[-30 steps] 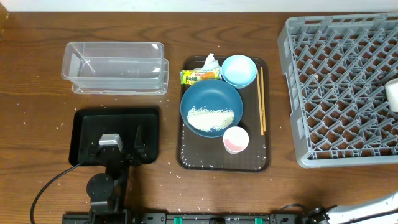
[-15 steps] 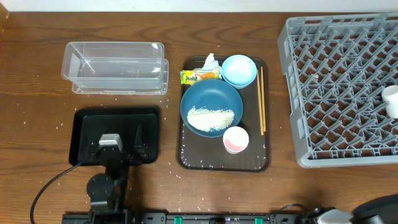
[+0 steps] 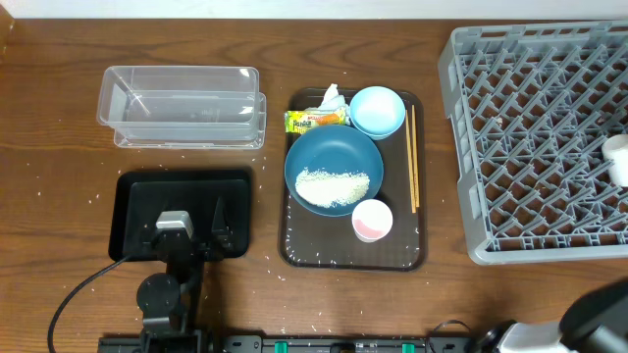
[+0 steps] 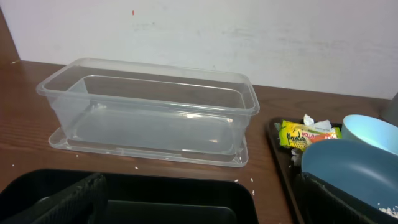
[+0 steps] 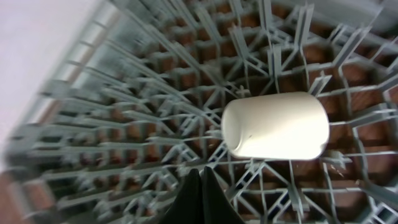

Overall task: Sort waste into correct bins and load items into the dishwasher rack
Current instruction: 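Lower the white cup into the rack and open the right gripper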

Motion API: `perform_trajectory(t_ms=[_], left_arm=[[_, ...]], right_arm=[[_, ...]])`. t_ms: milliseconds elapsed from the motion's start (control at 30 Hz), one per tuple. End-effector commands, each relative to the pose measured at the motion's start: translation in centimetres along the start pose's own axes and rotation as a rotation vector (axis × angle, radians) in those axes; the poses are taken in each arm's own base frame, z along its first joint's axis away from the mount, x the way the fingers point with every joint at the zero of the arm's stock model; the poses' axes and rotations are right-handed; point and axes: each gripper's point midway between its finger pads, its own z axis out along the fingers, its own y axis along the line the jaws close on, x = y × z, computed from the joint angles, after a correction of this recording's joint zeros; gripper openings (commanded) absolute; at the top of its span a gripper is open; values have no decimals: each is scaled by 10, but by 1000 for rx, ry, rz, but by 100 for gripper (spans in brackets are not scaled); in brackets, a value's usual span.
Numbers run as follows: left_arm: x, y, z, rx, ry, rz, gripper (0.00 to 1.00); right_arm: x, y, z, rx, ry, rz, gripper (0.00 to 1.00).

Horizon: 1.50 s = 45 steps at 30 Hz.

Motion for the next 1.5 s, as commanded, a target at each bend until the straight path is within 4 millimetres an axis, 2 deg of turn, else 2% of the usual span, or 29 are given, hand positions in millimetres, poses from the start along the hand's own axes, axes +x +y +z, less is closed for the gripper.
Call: perform_trajectory(t_ms=[0,133,200,467,767,933,1067,1167,1333,1467], left_arm=[[16,1,2,0,39,8,98],[16,1,2,0,39,8,98],[16,1,2,-1,39,8,98],[16,1,2,0,39,8,98],[16,1,2,-1,39,8,98],[16,1,2,0,39,8,98],[16,1,2,-1,39,8,98],[16,1,2,0,39,8,98],[16,1,2,0,39,8,98],[16,1,2,0,39,8,98]], right_arm=[[9,-17,31,81,43,2,1],[23,-10,55,0,110,-62,1],[27,-10,60,-14,130,-60,1],[25,-10,65,-16,121,-78,1],[33,-21,82,17,147,-71,1],[29,-27,82,49,130,-73,1],[24,-32,74,93,111,-68,1],[14,-41,59,169,65,-33,1],[-5,-52,19,289,-37,9,1],[-18,-44,-10,284,-104,10,1]])
